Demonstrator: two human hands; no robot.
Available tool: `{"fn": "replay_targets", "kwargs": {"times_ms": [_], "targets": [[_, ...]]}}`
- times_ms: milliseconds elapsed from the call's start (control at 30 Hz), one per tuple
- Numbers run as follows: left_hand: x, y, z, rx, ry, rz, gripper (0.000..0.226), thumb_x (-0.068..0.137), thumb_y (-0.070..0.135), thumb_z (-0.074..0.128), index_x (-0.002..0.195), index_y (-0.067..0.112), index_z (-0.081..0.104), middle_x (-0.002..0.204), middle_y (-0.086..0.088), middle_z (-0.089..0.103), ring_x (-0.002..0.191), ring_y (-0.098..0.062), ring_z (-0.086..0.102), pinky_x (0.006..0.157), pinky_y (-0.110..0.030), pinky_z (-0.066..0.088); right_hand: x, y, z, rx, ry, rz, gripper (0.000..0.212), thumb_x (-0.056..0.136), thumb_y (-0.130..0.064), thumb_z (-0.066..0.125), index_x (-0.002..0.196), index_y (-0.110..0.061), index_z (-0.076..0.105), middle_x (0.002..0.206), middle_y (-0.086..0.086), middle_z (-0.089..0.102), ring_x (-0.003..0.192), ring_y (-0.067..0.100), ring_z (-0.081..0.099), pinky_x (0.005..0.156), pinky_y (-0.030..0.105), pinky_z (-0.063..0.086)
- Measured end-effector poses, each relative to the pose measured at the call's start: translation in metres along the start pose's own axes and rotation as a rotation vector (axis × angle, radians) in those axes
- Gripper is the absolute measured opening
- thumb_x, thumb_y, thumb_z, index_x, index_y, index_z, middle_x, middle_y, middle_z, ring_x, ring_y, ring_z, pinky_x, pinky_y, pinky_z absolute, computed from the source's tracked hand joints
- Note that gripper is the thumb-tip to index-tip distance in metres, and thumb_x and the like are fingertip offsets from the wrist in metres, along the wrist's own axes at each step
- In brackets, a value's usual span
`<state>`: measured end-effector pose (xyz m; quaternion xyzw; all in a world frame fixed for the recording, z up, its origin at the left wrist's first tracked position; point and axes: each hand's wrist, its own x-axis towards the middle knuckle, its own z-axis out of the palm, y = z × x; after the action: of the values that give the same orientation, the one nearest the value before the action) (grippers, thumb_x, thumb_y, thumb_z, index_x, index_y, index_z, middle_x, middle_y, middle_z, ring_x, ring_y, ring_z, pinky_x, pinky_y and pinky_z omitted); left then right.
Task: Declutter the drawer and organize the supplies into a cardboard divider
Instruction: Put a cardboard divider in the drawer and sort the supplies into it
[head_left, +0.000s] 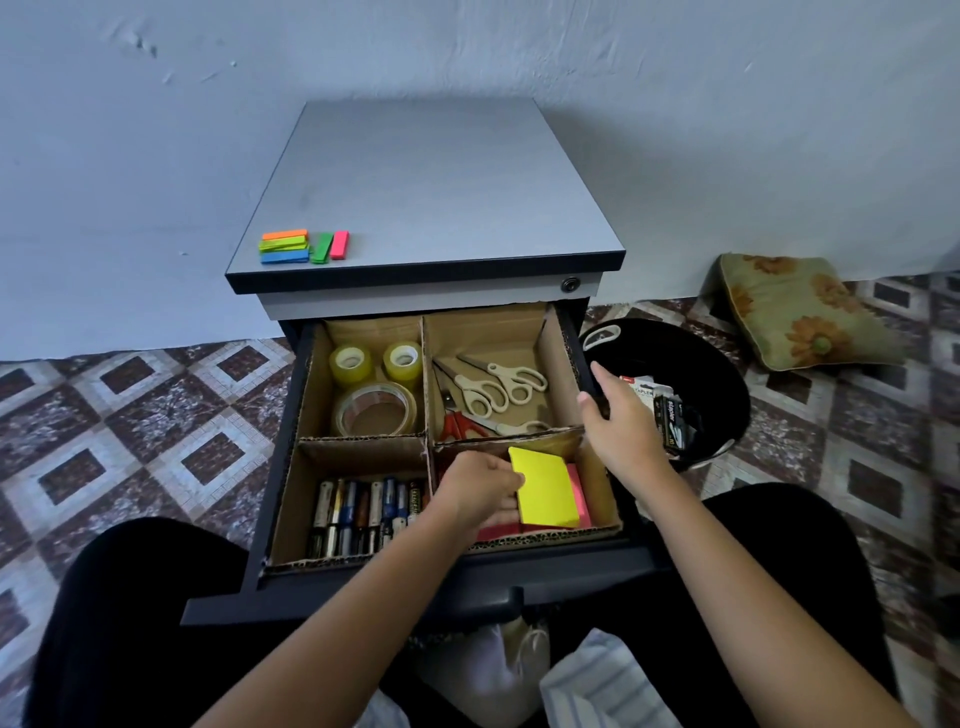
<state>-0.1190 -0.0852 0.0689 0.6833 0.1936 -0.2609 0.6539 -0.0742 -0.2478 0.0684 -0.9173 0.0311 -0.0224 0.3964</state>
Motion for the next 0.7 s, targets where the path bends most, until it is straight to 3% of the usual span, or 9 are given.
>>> {"fn": "replay_targets", "kwargs": {"times_ms": [200,333,467,567,700], "targets": [[0.007,-0.011,0.005,0.141,0.115,0.014,0.033,0.09,-0.005,0.043,0.065,0.016,0.045,0.077,-0.011,0.047,0.074,-0.022,0.047,0.068,-0.033,0.046,0.003,0.007,0.009,0.039,-0.042,0.052,0.049,0.1,-0.024,0.042,0.147,-0.016,0.031,0.15,0.001,0.035,0.139,0.017,0.032,0.111,0.027,0.025],[0.001,-0.011,0.005,0.197,0.107,0.048,0.03,0.089,-0.004,0.047,0.068,0.018,0.049,0.086,-0.013,0.058,0.073,-0.022,0.059,0.067,-0.032,0.055,0.002,0.008,0.01,0.06,-0.026,0.062,0.049,0.099,-0.025,0.042,0.147,-0.019,0.031,0.15,0.0,0.037,0.138,0.017,0.033,0.11,0.027,0.026],[-0.001,-0.009,0.004,0.186,0.103,0.046,0.028,0.09,-0.004,0.047,0.07,0.015,0.052,0.085,-0.012,0.059,0.075,-0.023,0.06,0.075,-0.035,0.055,0.002,0.01,0.01,0.074,-0.022,0.062,0.05,0.099,-0.027,0.041,0.147,-0.021,0.03,0.15,-0.001,0.036,0.139,0.017,0.033,0.11,0.027,0.027],[-0.001,-0.007,0.003,0.145,0.065,0.027,0.015,0.091,-0.003,0.047,0.089,0.006,0.058,0.082,-0.01,0.059,0.071,-0.02,0.059,0.074,-0.033,0.054,0.002,0.01,0.01,0.072,-0.02,0.063,0.049,0.099,-0.026,0.041,0.147,-0.021,0.03,0.15,0.0,0.036,0.138,0.017,0.033,0.109,0.027,0.027],[-0.009,-0.002,-0.002,0.238,0.017,0.09,0.024,0.095,0.01,0.05,0.116,0.001,0.058,0.087,-0.01,0.059,0.078,-0.02,0.057,0.077,-0.036,0.054,0.002,0.008,0.011,-0.007,0.01,0.045,0.048,0.098,-0.024,0.044,0.145,-0.016,0.036,0.147,0.006,0.04,0.135,0.021,0.036,0.107,0.028,0.03]]}}
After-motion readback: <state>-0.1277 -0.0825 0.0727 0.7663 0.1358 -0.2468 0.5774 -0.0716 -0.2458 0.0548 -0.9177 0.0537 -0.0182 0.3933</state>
